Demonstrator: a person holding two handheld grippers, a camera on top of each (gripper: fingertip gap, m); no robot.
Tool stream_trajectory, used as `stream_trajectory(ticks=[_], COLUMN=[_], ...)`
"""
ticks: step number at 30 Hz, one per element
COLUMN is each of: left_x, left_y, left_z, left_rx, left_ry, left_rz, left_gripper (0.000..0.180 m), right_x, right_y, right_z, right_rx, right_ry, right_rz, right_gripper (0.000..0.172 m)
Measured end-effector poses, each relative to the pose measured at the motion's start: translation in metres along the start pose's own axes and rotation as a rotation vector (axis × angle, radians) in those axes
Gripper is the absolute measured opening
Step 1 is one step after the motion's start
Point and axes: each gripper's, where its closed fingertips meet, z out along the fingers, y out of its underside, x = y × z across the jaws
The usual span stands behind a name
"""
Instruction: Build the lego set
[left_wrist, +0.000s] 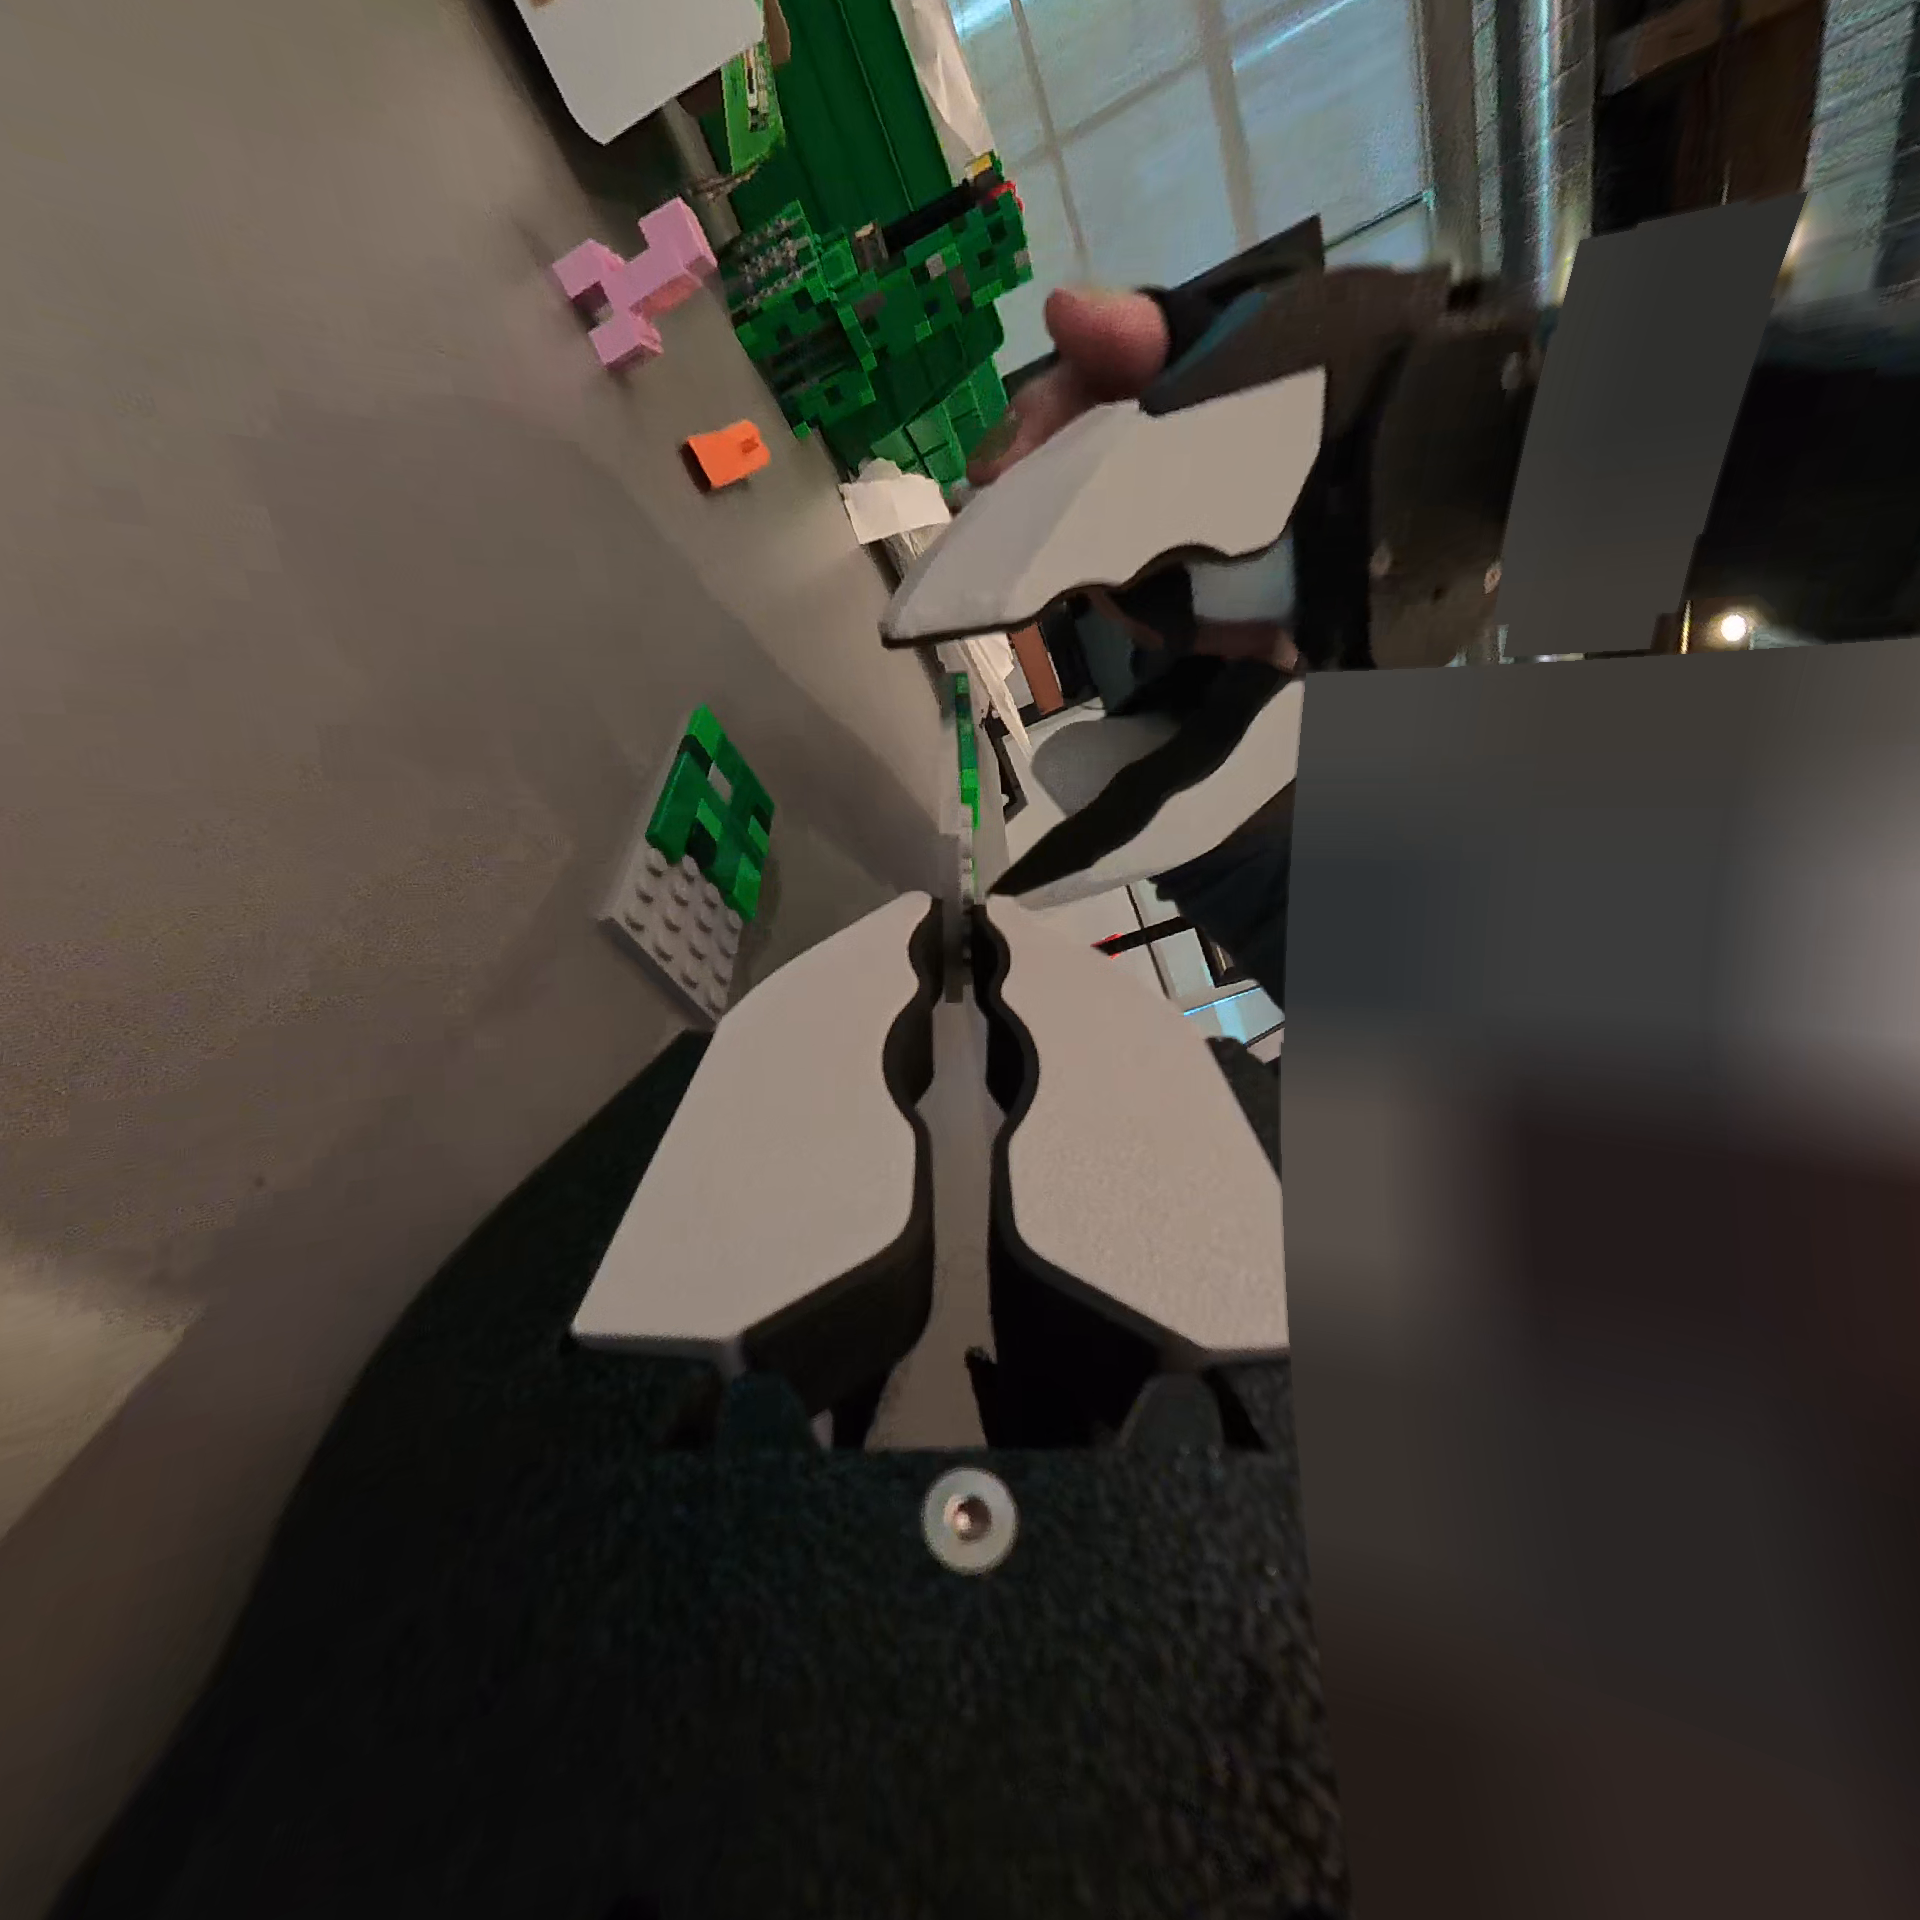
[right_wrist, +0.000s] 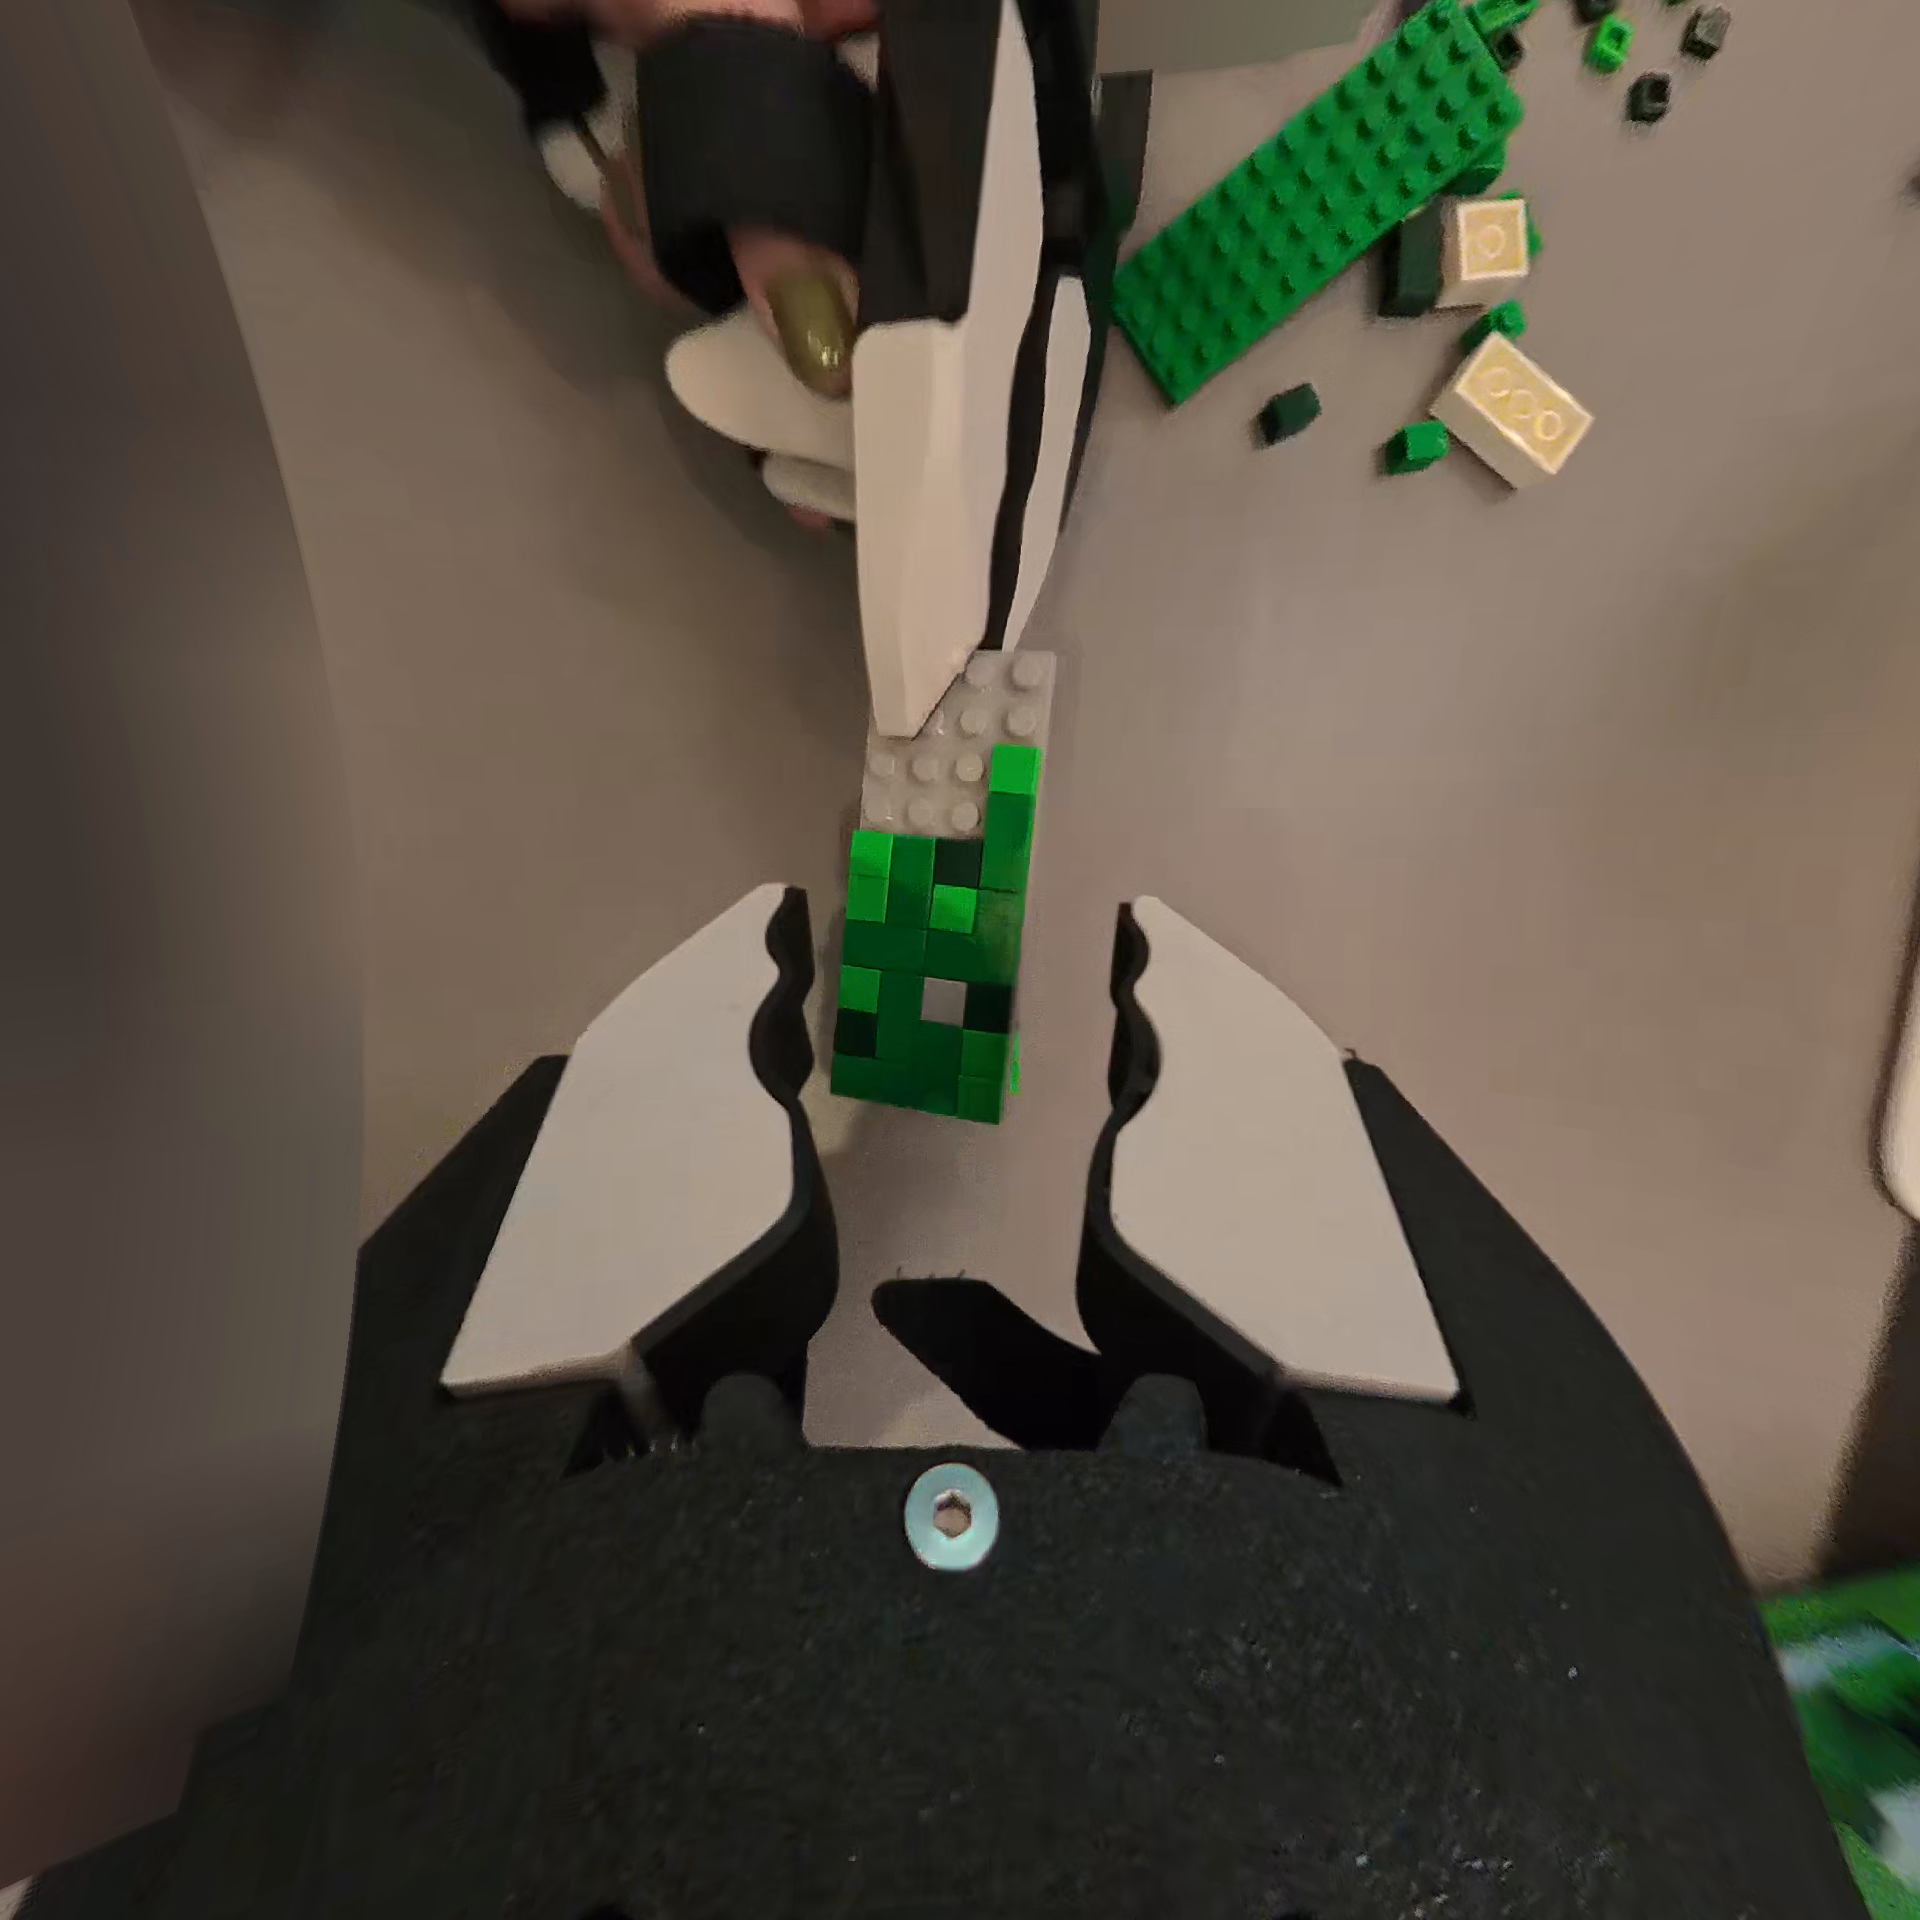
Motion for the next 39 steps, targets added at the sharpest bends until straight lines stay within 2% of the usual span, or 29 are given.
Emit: stream_trajectory(ticks=[3, 6, 7, 9, 11, 17, 22, 25, 28, 31, 34, 37, 39], left_x=[0.0, 0.008, 0.015, 0.024, 0.027, 0.027, 0.026, 0.024, 0.022, 0.021, 0.021, 0.01, 0.006], left_y=[-0.003, -0.008, -0.012, -0.021, -0.034, -0.071, -0.09, -0.092, -0.092, -0.09, -0.093, -0.093, -0.094], left_z=[-0.003, -0.003, -0.005, -0.014, -0.033, -0.097, -0.164, -0.215, -0.269, -0.307, -0.317, -0.327, -0.328], left_rx=[0.023, 0.053, 0.076, 0.125, 0.204, 0.442, 0.631, 0.69, 0.746, 0.756, 0.736, 0.7, 0.713], left_ry=[0.001, 0.032, 0.063, 0.108, 0.09, -0.225, -0.513, -0.745, -1.018, -1.213, -1.321, -1.444, -1.411], left_rz=[0.002, 0.063, 0.09, 0.128, 0.197, 0.534, 0.717, 0.817, 0.876, 0.911, 0.999, 1.043, 1.012], left_gripper=[0.004, 0.008, 0.012, 0.034, 0.042, 0.053, 0.058, 0.061, 0.053, 0.047, 0.043, 0.036, 0.035], right_x=[0.0, 0.004, 0.008, 0.023, 0.037, 0.05, 0.048, 0.046, 0.06, 0.079, 0.09, 0.102, 0.115], right_y=[0.003, 0.001, 0.001, 0.008, 0.02, 0.044, 0.052, 0.051, 0.033, -0.006, -0.056, -0.102, -0.126], right_z=[0.004, 0.004, 0.003, 0.004, 0.008, 0.028, 0.039, 0.038, 0.018, 0.002, 0.011, 0.037, 0.057], right_rx=[-0.055, -0.049, -0.03, -0.015, -0.035, -0.153, -0.217, -0.237, -0.164, -0.049, 0.016, 0.028, 0.042], right_ry=[0.088, 0.077, 0.062, 0.046, 0.032, -0.024, -0.062, -0.06, 0.028, 0.108, 0.127, 0.131, 0.137], right_rz=[-0.068, -0.057, -0.037, 0.014, 0.057, 0.053, 0.013, 0.002, 0.044, 0.038, 0.011, -0.011, 0.028], right_gripper=[0.034, 0.034, 0.034, 0.034, 0.034, 0.034, 0.034, 0.052, 0.05, 0.037, 0.032, 0.024, 0.013])
